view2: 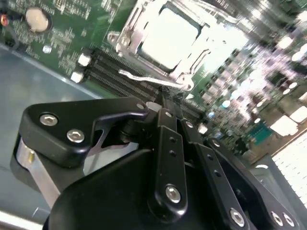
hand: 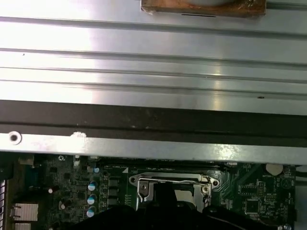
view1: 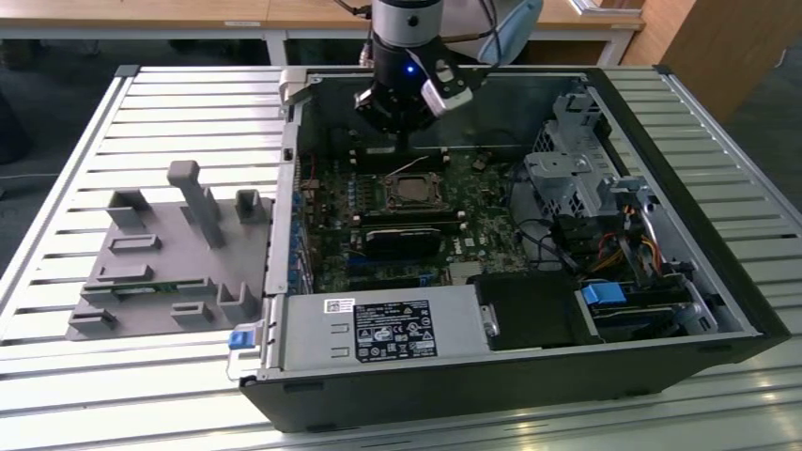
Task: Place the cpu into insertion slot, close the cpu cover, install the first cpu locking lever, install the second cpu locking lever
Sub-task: 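Install the first cpu locking lever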
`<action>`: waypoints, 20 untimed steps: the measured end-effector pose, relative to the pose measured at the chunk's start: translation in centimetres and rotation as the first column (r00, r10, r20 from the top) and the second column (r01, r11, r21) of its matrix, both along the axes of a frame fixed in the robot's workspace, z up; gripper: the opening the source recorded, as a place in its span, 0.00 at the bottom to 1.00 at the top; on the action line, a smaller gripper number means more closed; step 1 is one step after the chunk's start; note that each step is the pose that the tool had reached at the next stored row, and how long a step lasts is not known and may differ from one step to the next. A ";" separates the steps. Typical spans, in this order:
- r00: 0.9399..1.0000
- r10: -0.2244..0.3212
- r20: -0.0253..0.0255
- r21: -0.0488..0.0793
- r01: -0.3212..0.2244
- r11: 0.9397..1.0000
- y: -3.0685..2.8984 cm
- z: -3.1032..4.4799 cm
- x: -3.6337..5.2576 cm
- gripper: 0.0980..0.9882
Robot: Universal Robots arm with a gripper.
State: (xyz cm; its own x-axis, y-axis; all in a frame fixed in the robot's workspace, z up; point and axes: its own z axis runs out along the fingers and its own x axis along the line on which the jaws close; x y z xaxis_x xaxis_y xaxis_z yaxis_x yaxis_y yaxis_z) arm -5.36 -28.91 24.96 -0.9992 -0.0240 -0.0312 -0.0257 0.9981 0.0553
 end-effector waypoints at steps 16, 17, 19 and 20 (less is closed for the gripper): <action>1.000 -0.018 0.002 0.024 0.018 1.000 0.14 -1.66 1.15 0.01; 1.000 -0.018 0.001 0.024 0.018 1.000 0.18 -1.73 1.22 0.01; 1.000 -0.018 0.002 0.024 0.018 1.000 0.22 -1.84 1.35 0.01; 1.000 -0.018 0.002 0.024 0.018 1.000 0.23 -1.88 1.41 0.01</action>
State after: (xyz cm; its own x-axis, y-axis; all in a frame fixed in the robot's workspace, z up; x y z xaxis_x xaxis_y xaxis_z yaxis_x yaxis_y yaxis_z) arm -3.95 -28.68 23.08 -0.9994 -0.0053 -0.0334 -0.0079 0.9968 0.0790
